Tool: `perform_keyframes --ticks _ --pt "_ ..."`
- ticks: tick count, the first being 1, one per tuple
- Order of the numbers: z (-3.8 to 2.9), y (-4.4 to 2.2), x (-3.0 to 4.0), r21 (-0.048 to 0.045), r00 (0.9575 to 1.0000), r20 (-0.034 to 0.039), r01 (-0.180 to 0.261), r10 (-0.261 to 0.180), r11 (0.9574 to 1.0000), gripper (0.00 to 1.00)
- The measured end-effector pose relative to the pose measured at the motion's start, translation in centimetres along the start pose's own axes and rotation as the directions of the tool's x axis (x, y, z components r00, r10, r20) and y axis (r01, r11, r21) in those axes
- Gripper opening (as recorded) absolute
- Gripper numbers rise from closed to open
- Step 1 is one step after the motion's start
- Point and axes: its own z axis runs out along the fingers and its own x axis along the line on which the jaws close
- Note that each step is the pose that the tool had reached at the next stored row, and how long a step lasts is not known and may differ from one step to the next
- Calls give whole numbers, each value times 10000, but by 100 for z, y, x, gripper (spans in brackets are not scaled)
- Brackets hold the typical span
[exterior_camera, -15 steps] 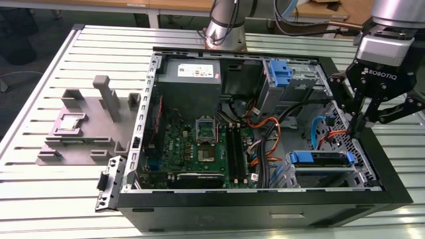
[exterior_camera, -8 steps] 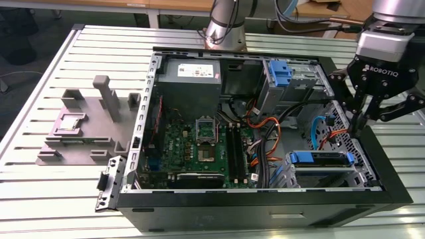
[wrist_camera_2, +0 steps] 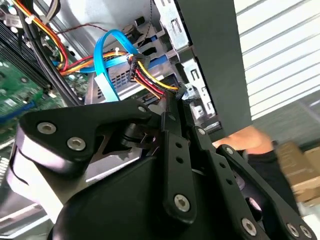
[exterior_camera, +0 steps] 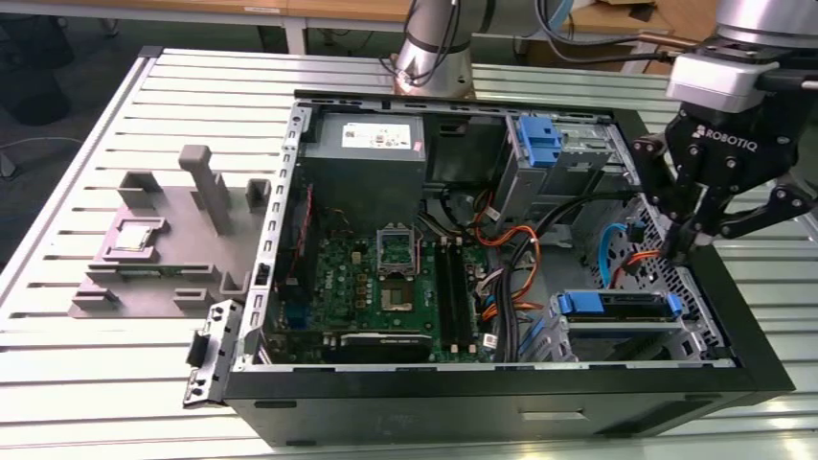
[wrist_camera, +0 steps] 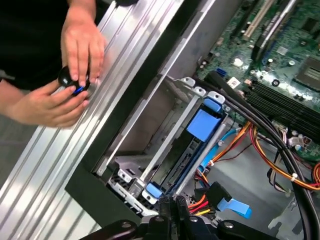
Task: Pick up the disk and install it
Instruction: 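Insert the first disk wire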
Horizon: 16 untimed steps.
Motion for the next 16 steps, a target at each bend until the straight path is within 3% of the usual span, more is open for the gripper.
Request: perform_keyframes --ticks 3,5,7,12,14,16 --pt "2 0 -1 -128 9989 47 -464 465 9988 16" --pt "2 0 -1 -145 9979 45 -648 649 9978 16" --pt "3 0 -1 -92 9972 17 -748 749 9972 16" --pt "3 0 -1 157 9952 -115 -970 972 9952 16" --pt "3 -1 -1 173 9938 -130 -1106 1108 9937 16" --pt "8 -1 -3 121 9910 -120 -1333 1335 9910 16"
